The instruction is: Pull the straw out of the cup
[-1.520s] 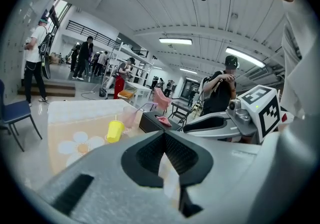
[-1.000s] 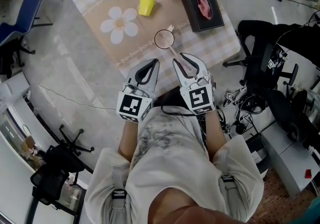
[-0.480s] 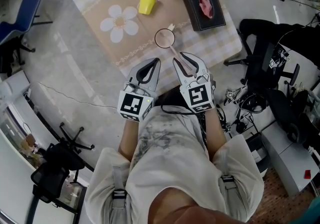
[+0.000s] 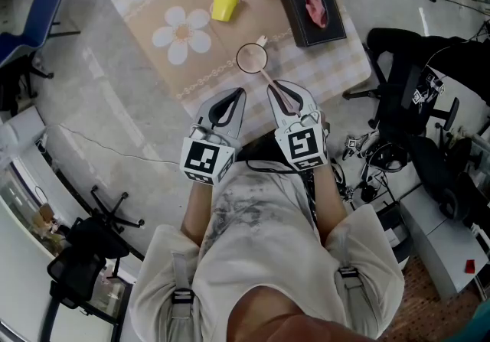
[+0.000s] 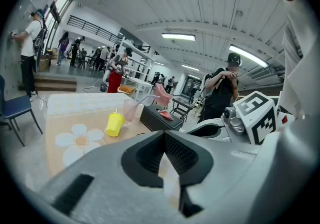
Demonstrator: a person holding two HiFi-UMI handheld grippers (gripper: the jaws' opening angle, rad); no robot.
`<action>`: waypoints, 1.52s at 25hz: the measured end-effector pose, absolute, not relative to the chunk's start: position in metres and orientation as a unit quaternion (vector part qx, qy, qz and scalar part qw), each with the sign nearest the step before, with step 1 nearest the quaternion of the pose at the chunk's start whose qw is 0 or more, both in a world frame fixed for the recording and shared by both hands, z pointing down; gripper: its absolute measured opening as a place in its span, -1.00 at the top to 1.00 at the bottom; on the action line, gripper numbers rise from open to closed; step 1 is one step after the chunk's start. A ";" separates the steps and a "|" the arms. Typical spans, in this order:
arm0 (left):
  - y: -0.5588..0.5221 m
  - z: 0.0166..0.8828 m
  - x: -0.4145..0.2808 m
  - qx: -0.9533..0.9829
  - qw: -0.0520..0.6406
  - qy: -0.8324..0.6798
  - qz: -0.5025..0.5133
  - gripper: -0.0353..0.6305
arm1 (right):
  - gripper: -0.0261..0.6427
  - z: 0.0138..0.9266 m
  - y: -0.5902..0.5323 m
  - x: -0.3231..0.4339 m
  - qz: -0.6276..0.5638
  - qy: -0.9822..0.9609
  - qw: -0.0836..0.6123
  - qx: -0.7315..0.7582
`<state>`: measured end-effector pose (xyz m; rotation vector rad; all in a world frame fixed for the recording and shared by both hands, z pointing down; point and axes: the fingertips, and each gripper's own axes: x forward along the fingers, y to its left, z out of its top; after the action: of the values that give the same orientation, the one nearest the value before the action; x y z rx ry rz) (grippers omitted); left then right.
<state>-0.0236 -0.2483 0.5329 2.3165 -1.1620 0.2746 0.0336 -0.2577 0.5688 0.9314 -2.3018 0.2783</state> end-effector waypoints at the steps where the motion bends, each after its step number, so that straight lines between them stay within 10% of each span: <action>1: -0.248 0.533 -0.024 0.857 0.265 -0.430 0.102 0.90 | 0.78 0.569 -0.258 0.034 0.105 -0.874 0.317 0.354; 38: -0.228 0.514 -0.031 0.867 0.244 -0.425 0.090 0.90 | 0.80 0.542 -0.248 0.036 0.064 -0.860 0.325 0.388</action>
<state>-0.0308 -0.2276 0.5139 2.3671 -1.1606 0.2445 0.0363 -0.2480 0.5416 1.0172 -2.2547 0.1673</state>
